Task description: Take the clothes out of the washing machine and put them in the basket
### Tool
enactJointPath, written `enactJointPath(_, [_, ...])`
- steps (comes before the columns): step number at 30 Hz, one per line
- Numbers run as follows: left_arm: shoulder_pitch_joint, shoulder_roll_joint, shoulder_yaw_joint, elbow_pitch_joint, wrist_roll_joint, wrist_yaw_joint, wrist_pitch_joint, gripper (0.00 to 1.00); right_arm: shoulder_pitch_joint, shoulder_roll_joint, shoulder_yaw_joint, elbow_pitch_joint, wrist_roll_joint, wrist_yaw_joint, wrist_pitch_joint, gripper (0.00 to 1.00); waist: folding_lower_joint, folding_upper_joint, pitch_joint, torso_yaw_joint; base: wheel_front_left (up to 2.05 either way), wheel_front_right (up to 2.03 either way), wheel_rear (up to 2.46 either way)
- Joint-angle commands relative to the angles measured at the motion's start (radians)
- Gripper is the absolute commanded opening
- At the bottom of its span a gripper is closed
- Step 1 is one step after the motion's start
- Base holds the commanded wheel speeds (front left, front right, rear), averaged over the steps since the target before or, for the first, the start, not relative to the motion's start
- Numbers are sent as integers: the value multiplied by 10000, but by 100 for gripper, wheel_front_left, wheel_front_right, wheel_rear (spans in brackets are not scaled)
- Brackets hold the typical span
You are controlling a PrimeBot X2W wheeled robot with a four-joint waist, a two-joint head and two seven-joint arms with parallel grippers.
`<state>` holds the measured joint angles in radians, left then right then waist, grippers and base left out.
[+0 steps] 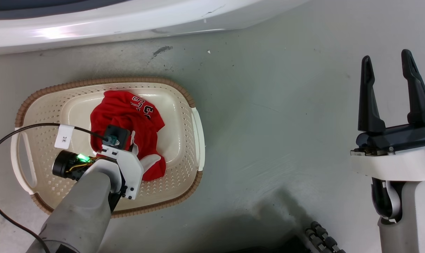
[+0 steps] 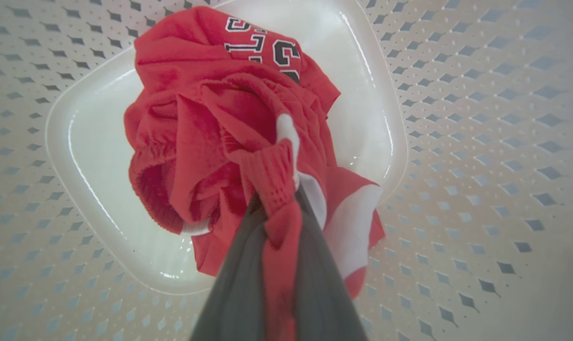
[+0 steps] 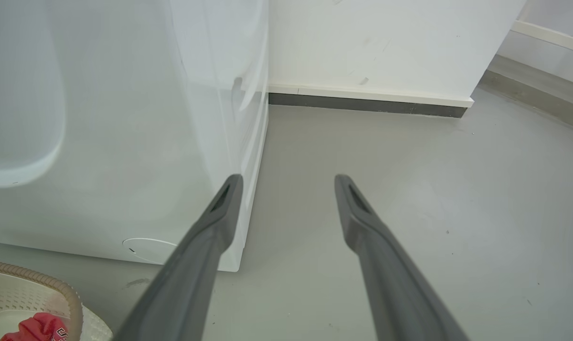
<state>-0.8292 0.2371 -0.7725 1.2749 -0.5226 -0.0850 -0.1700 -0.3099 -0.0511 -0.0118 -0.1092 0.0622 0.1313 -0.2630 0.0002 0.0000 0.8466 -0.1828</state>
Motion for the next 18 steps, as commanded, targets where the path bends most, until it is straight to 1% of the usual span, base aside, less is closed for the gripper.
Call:
enactJointPath(1, [-128,-39,-23,42,-15,61,31,0,-203,17,-10,-40,41,-9,-26,100,-2,0,15,0,0,0,0])
enactJointPath(2, [-132,-55,-24,56,-41,80,35,5,-217,17,-7,-22,46,-10,-26,100,-2,0,7,5,0,0,0])
enactJointPath(3, [-111,-88,40,69,-136,73,2,36,-234,17,0,1,44,-10,-28,100,-2,0,-18,15,0,0,0])
enactJointPath(4, [-93,-91,63,69,-120,159,-149,74,-251,17,29,15,44,-9,-26,100,-2,0,-61,17,0,0,0])
enactJointPath(5, [-49,-104,89,73,-156,201,-258,100,-250,15,44,24,44,-10,-26,100,-2,0,-114,20,0,0,0])
enactJointPath(12, [601,-284,126,101,-286,264,-730,100,13,15,117,227,-97,-10,-28,100,-2,0,-956,193,0,0,0])
enactJointPath(16, [1058,-442,363,-84,-473,439,-933,100,276,15,173,356,-161,-10,-28,100,-2,0,-1665,384,0,0,0])
enactJointPath(18, [1238,-434,625,-538,-545,612,-963,100,428,15,242,440,-215,-9,-26,100,-2,0,-2040,476,0,0,0])
